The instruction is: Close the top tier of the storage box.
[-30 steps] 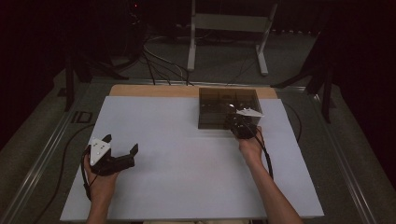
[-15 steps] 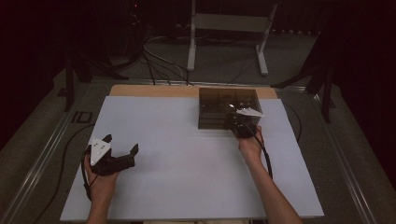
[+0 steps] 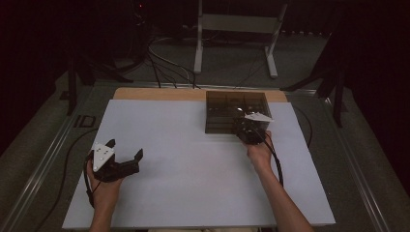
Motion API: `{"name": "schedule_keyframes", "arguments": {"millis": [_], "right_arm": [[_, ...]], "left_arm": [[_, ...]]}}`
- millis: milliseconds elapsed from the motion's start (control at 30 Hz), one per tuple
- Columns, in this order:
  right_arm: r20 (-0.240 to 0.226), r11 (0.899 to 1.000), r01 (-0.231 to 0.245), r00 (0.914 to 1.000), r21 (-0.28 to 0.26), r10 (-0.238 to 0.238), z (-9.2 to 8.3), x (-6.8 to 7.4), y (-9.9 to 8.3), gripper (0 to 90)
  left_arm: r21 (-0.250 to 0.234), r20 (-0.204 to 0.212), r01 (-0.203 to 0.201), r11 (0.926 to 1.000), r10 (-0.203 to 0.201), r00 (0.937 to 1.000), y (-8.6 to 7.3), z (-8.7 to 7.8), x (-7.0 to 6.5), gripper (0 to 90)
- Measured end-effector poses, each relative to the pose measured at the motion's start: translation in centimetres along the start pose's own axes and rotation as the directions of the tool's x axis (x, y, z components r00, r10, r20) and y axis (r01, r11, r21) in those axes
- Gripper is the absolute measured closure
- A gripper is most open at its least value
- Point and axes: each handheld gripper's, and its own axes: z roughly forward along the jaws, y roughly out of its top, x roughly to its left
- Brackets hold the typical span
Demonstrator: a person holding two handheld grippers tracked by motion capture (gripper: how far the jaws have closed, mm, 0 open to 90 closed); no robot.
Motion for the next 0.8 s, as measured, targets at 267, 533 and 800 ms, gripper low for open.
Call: {"name": "schedule_keyframes", "arguments": {"millis": [267, 533, 800], "right_arm": [[-0.029, 1.000, 0.015, 0.9995, -0.012, -0.015, -0.7, 0.6, 0.0, 66.3], [-0.048, 0.999, 0.030, 0.9984, -0.021, -0.031, -1.4, 1.0, 0.1, 58.5], [-0.051, 0.999, 0.034, 0.9981, -0.024, -0.035, -1.6, 1.2, 0.0, 51.9]], "left_arm": [[0.000, 0.000, 0.002, 1.0000, -0.002, 1.0000, 0.0, 0.0, 0.0, 0.3], [0.003, 0.002, -0.003, 1.0000, 0.003, 1.0000, 0.0, 0.0, -0.1, 0.3], [0.002, 0.001, -0.003, 1.0000, 0.003, 1.0000, 0.0, 0.0, 0.0, 0.3]]}}
